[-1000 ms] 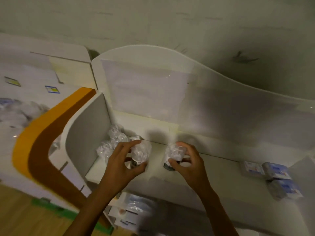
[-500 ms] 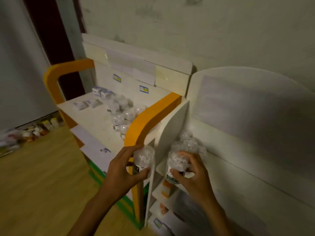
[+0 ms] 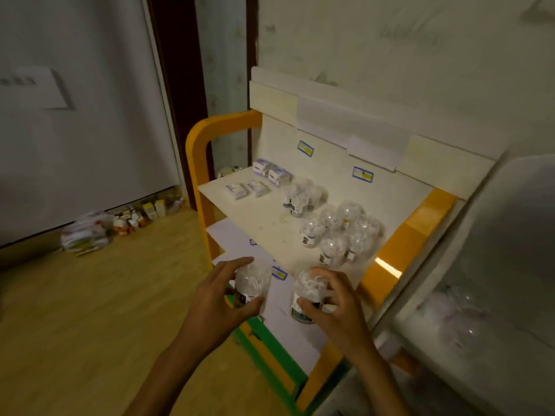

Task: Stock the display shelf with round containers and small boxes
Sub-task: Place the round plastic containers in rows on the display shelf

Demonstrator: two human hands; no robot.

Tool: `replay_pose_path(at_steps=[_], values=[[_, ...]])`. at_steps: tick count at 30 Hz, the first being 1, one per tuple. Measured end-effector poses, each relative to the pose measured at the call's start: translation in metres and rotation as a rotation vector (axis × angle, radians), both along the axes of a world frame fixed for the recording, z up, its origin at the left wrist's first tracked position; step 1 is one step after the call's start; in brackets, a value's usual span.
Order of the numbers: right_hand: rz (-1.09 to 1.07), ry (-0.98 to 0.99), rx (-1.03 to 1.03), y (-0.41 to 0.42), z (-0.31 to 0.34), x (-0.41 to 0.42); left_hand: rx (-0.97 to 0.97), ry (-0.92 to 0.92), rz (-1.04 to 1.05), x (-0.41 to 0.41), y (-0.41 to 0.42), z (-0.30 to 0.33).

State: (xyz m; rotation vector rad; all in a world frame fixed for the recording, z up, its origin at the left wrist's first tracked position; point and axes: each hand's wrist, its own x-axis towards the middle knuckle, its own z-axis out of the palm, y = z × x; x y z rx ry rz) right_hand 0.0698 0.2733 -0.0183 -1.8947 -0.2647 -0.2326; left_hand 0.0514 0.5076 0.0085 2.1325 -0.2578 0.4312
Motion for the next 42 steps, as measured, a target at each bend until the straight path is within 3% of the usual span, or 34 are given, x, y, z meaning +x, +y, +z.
replay_pose_path(at_steps=[8, 18, 31, 37, 42], values=[[0.023, 0.027, -0.002, 0.060, -0.012, 0.090, -0.006, 0.005, 0.014, 0.078, 0.064, -0.019], [-0.086, 0.001, 0.008, 0.100, -0.016, 0.227, -0.005, 0.024, -0.083, 0.239, 0.099, -0.018], [-0.546, 0.011, -0.153, 0.087, -0.025, 0.298, 0.099, 0.076, -0.363, 0.398, 0.070, -0.037], [-0.688, 0.035, -0.269, 0.109, -0.034, 0.310, 0.088, 0.292, -0.537, 0.453, 0.057, -0.060], [-0.789, 0.059, -0.318, 0.134, -0.050, 0.319, 0.151, 0.255, -0.661, 0.482, 0.049, -0.082]])
